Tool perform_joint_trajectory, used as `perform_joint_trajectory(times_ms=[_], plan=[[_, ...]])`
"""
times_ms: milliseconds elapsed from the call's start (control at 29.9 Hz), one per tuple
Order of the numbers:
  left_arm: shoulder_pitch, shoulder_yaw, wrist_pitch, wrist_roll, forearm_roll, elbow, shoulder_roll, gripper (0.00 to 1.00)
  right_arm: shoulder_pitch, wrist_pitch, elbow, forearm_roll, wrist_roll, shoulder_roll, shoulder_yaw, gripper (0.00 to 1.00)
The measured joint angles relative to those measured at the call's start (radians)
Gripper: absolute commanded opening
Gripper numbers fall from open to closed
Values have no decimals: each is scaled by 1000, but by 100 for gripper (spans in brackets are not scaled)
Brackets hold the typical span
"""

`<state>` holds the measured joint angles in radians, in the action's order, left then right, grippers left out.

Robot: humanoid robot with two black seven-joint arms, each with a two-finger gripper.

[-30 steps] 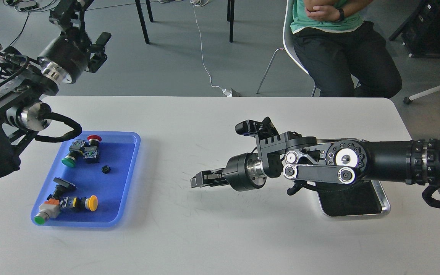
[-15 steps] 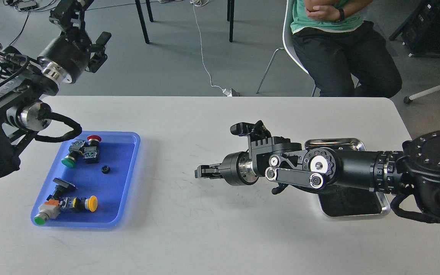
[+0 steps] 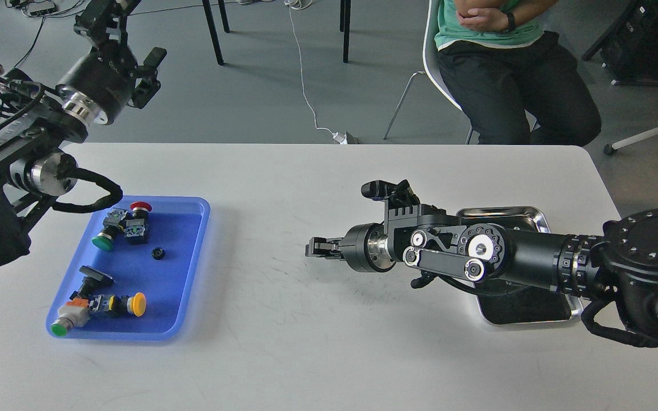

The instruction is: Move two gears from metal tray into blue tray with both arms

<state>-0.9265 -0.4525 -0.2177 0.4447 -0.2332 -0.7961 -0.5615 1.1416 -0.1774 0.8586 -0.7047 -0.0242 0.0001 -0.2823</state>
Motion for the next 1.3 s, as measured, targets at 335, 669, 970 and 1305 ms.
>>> perform_joint_trajectory(times_ms=[335, 669, 970, 1305], plan=[[0, 0, 0, 1, 0, 0, 4, 98, -49, -5, 74, 35, -9, -1, 12, 9], [0, 0, 1, 1, 0, 0, 7, 98, -67, 3, 86, 41, -9, 0, 12, 55], [0, 0, 5, 1, 0, 0, 12, 98, -67, 27, 79, 46, -5, 0, 47, 92], [0, 1, 8, -5, -1, 1, 13, 98, -8, 3, 93, 94, -4, 0, 198, 94]])
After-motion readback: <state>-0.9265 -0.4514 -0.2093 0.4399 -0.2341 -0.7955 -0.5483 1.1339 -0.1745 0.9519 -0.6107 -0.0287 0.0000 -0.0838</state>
